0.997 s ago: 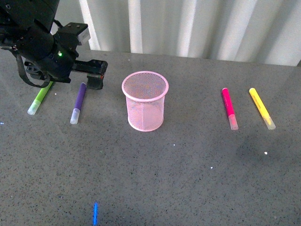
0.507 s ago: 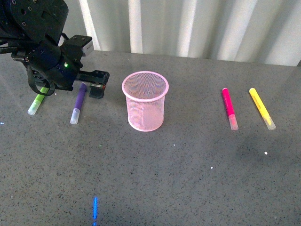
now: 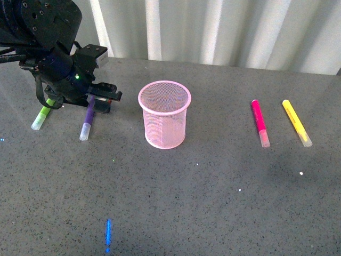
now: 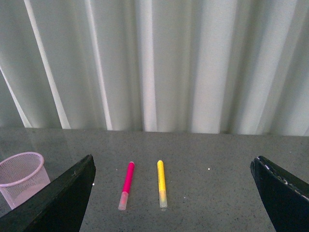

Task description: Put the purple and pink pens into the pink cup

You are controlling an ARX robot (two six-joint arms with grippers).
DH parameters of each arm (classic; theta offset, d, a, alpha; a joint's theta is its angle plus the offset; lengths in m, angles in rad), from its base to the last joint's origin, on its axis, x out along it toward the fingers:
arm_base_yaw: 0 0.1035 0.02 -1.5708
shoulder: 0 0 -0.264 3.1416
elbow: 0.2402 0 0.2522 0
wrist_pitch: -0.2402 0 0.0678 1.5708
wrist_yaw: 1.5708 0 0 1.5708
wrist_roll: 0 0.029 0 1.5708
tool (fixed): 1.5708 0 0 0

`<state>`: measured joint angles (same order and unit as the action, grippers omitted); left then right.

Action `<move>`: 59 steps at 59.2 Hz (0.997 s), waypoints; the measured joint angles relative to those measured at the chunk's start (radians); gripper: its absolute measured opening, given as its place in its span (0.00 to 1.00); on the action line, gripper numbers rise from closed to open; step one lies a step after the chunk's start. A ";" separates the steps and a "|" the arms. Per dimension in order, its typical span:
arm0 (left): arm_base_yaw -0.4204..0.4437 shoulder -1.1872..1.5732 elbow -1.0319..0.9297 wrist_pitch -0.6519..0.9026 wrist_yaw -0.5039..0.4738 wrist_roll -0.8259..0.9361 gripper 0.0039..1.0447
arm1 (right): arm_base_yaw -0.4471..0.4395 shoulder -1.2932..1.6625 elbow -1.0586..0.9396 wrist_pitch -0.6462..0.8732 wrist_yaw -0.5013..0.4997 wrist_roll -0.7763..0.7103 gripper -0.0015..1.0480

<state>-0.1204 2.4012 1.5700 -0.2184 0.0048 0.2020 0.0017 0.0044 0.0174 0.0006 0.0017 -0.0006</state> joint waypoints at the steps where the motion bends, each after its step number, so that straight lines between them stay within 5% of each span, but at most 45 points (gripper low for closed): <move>1: -0.001 0.000 0.000 0.000 -0.004 0.001 0.54 | 0.000 0.000 0.000 0.000 0.000 0.000 0.93; 20: -0.006 0.000 0.003 -0.023 -0.028 -0.014 0.12 | 0.000 0.000 0.000 0.000 0.000 0.000 0.93; 38: -0.026 -0.010 -0.018 0.040 -0.077 -0.090 0.12 | 0.000 0.000 0.000 0.000 0.000 0.000 0.93; 43: -0.036 -0.066 -0.107 0.278 -0.178 -0.021 0.12 | 0.000 0.000 0.000 0.000 0.000 0.000 0.93; 59: -0.057 -0.350 -0.221 0.668 -0.166 -0.141 0.12 | 0.000 0.000 0.000 0.000 0.000 0.000 0.93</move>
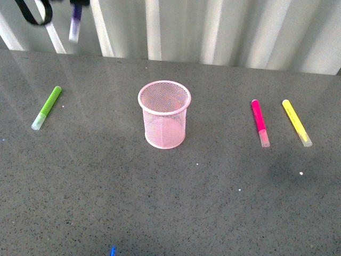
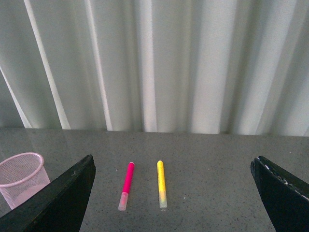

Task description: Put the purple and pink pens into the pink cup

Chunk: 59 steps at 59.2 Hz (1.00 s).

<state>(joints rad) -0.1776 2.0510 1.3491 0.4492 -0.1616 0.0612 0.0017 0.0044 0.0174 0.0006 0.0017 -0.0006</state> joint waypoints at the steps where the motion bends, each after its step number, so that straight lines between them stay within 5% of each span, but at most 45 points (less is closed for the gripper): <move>1: -0.005 -0.021 -0.017 0.034 0.010 -0.023 0.12 | 0.000 0.000 0.000 0.000 0.000 0.000 0.93; 11: -0.074 -0.110 -0.191 0.328 0.055 -0.193 0.12 | 0.000 0.000 0.000 0.000 0.000 0.000 0.93; 26: -0.259 -0.034 -0.396 0.640 -0.028 -0.306 0.12 | 0.000 0.000 0.000 0.000 0.000 0.000 0.93; 59: -0.316 0.090 -0.453 0.717 -0.084 -0.359 0.12 | 0.000 0.000 0.000 0.000 0.000 0.000 0.93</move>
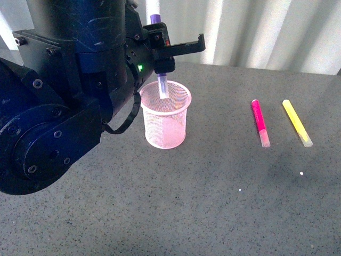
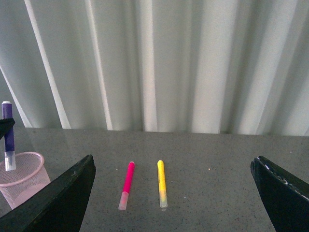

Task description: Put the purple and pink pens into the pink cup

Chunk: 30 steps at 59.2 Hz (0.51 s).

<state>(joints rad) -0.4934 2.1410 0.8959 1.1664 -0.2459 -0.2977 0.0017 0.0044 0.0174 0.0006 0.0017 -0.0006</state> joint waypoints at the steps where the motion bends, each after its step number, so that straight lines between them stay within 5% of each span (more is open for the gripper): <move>1: 0.000 0.001 0.000 0.000 0.000 0.000 0.12 | 0.000 0.000 0.000 0.000 0.000 0.000 0.93; 30: 0.002 0.040 0.010 -0.097 0.003 -0.131 0.14 | 0.000 0.000 0.000 0.000 0.000 0.000 0.93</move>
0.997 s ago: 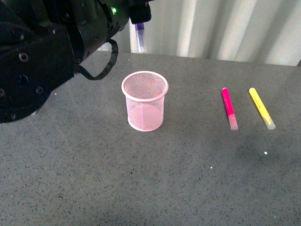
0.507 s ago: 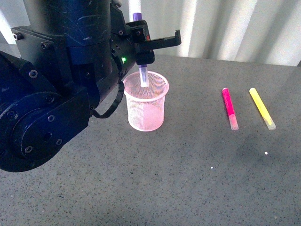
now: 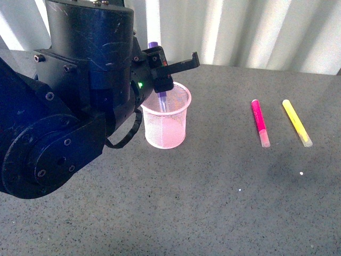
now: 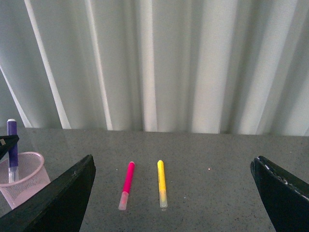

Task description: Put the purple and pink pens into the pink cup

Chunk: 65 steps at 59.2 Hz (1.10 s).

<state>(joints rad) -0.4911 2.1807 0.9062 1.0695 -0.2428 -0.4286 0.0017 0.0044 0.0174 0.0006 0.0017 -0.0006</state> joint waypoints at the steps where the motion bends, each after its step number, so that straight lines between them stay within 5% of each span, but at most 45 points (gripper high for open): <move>1: 0.000 0.000 0.000 -0.005 0.002 -0.003 0.18 | 0.000 0.000 0.000 0.000 0.000 0.000 0.93; 19: 0.022 -0.058 -0.003 -0.063 0.017 -0.082 0.71 | 0.000 0.000 0.000 0.000 0.000 0.000 0.93; 28: 0.047 -0.176 -0.005 -0.228 0.011 -0.034 0.95 | 0.000 0.000 0.000 0.000 0.000 0.000 0.93; 37: 0.080 -0.356 -0.034 -0.555 0.136 0.160 0.94 | 0.000 0.000 0.000 0.000 0.000 0.000 0.93; 43: 0.118 -0.530 -0.151 -0.780 0.309 0.329 0.94 | 0.000 0.000 0.000 0.000 0.000 0.000 0.93; 48: 0.129 -0.629 -0.223 -0.828 0.328 0.396 0.94 | 0.000 0.000 0.000 0.000 0.000 0.000 0.93; 57: 0.135 -0.651 -0.222 -0.827 0.327 0.431 0.94 | 0.000 0.000 0.000 0.000 0.000 0.000 0.93; 65: 0.127 -0.579 -0.425 -0.231 -0.023 0.428 0.74 | 0.000 0.000 0.000 0.000 -0.003 0.000 0.93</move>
<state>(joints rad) -0.3641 1.6016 0.4809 0.8383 -0.2653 -0.0002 0.0017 0.0044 0.0174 0.0006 -0.0017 -0.0006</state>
